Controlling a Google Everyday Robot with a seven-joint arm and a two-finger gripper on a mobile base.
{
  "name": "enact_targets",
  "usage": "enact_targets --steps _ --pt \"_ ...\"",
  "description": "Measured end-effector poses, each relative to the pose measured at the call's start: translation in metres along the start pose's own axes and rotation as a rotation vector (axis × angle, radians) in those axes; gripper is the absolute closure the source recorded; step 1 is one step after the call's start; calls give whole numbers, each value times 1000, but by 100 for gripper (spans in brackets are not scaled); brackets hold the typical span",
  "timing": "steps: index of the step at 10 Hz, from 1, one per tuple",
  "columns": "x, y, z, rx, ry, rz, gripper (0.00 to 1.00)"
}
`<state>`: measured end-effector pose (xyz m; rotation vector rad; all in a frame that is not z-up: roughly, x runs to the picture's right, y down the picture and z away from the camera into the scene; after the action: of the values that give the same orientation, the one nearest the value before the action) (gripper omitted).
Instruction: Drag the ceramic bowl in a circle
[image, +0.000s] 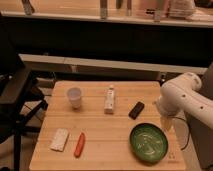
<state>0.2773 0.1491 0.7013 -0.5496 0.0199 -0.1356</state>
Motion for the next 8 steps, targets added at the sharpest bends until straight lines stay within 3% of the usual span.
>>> enact_targets --steps 8 --pt "-27 1 35 18 -8 -85 20"
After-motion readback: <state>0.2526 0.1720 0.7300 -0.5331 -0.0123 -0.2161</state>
